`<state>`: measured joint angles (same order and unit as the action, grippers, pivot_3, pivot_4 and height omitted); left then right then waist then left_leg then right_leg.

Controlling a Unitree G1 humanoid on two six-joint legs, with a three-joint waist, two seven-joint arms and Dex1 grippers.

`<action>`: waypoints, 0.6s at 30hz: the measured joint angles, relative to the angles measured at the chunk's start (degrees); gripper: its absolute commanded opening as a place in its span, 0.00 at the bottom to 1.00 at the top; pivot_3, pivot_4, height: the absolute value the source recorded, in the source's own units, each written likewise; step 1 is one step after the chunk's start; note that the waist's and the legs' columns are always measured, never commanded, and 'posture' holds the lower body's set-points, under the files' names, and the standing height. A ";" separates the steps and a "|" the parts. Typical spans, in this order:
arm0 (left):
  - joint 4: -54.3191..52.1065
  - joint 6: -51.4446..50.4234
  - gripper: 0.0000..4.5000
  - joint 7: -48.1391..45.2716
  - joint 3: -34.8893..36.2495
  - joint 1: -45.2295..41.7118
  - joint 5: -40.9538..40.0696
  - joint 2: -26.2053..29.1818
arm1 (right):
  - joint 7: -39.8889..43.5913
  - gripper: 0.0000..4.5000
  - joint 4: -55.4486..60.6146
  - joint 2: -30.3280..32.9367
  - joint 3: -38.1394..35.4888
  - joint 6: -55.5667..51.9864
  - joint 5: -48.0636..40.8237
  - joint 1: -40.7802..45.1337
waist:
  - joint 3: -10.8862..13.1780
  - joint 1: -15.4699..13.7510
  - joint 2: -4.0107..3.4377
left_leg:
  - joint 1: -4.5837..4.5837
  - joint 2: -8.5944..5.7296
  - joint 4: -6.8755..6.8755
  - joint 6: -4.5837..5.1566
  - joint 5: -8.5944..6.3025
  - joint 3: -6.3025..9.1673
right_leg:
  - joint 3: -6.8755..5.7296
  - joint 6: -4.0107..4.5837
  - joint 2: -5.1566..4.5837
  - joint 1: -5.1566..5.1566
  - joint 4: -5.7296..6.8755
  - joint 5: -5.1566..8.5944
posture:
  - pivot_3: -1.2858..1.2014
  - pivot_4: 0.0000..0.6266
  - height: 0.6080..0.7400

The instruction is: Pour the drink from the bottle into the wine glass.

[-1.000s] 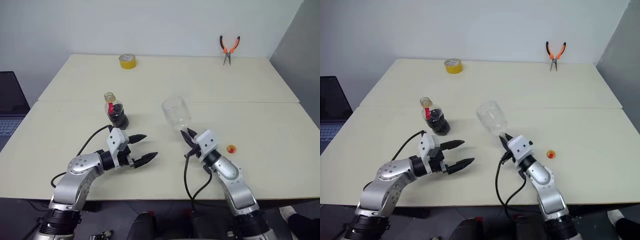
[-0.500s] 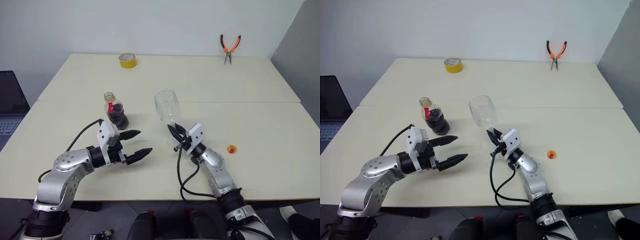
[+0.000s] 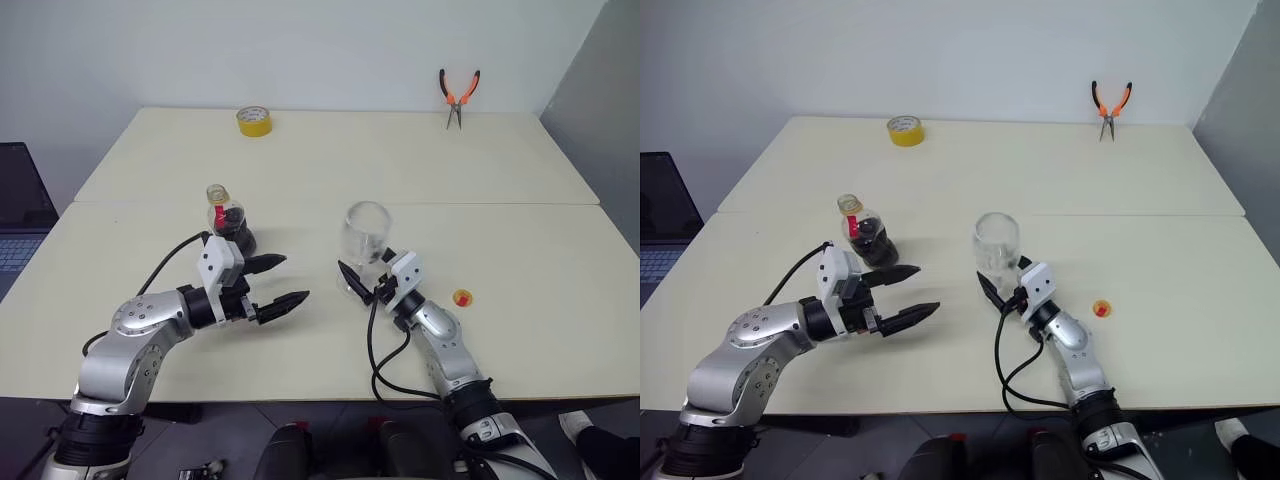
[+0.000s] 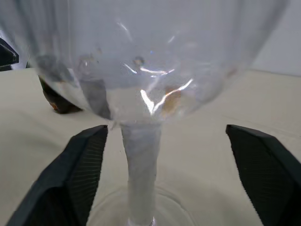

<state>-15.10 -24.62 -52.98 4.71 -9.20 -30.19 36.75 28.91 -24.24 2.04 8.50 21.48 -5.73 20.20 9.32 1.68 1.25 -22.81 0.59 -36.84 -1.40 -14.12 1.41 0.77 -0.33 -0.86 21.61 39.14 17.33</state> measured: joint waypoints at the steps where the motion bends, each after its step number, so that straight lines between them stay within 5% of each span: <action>1: 0.00 0.00 1.00 0.01 0.00 -0.11 0.02 0.00 | -0.12 0.99 0.39 0.01 0.01 -0.07 0.00 0.00 | 0.00 0.00 0.00 | 0.00 0.00 0.00 0.00 0.00 0.00 | 0.00 0.00 0.00 0.00 0.00 0.00 | 0.52 0.24 1.00; 18: 0.02 0.93 1.00 1.21 -0.70 -0.08 1.34 -1.74 | 0.01 0.99 9.40 4.18 1.24 -7.17 1.18 -2.32 | 0.00 -0.07 0.00 | -0.02 -0.01 -0.01 0.00 0.00 0.00 | 0.00 0.00 -0.01 -0.01 -0.01 0.00 | 0.52 0.24 1.00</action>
<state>-15.08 -23.69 -51.77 4.00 -9.28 -28.85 35.01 28.92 -14.84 6.23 9.74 14.30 -4.54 17.88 9.32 1.61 1.25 -22.82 0.58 -36.85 -1.40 -14.13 1.40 0.77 -0.33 -0.87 21.60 39.13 17.33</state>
